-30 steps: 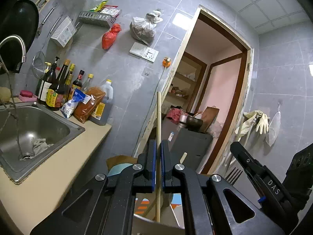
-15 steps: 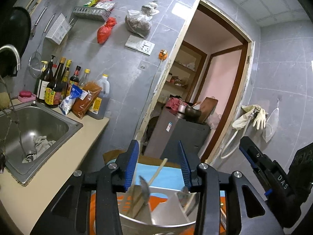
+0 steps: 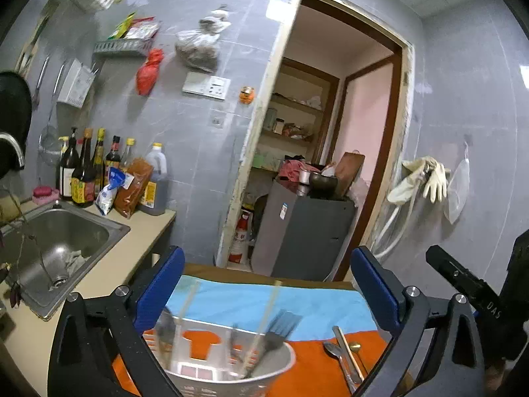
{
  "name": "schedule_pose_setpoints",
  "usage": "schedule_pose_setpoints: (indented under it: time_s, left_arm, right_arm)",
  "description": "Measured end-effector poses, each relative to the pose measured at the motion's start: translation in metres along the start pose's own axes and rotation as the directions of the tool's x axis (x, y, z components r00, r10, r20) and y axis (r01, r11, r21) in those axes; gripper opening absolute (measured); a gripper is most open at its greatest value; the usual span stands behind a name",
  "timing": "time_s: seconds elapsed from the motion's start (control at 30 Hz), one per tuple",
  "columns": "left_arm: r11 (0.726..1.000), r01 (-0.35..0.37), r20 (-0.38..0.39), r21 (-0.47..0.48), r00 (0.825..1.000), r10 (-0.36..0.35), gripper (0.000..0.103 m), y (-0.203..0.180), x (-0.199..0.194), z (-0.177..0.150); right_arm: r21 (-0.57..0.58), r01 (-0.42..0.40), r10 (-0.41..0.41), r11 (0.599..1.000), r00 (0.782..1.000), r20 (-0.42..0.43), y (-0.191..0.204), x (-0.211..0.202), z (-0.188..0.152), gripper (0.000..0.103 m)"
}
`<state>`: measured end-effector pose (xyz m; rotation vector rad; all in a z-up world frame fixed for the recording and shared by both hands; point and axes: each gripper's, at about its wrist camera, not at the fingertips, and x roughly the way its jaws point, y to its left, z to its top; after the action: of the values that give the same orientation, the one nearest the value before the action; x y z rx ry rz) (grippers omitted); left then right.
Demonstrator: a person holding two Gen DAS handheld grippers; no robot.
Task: Organize utensils
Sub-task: 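Move both tools back down to the remaining utensils on the cloth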
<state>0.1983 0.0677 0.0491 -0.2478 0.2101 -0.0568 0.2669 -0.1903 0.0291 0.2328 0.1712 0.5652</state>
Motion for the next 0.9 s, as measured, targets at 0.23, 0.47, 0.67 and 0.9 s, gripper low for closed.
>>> schedule_pose_setpoints:
  time_s: [0.23,0.47,0.67,0.9]
  left_arm:
    - [0.998,0.023,-0.029,0.064,0.999,-0.021,0.100,-0.055,0.009,-0.026]
    - [0.991,0.096,-0.132,0.096,0.988,-0.083,0.100,-0.107,0.035,-0.067]
    - [0.988,0.103,-0.255,0.113,0.964,-0.071,0.100,-0.131,0.067,-0.110]
    - [0.994,0.065,-0.403,0.087,0.915,-0.025,0.100,-0.134,0.114,-0.152]
  right_arm:
    - [-0.023,0.068,-0.069,0.997,0.997,-0.023,-0.049,-0.030,0.003,0.103]
    - [-0.046,0.115,-0.118,0.992,0.989,-0.089,-0.091,-0.043,-0.007,0.103]
    - [-0.048,0.165,-0.171,0.985,0.968,-0.186,-0.130,-0.041,-0.030,0.103]
    - [-0.032,0.192,-0.192,0.981,0.926,-0.324,-0.167,-0.018,-0.068,0.102]
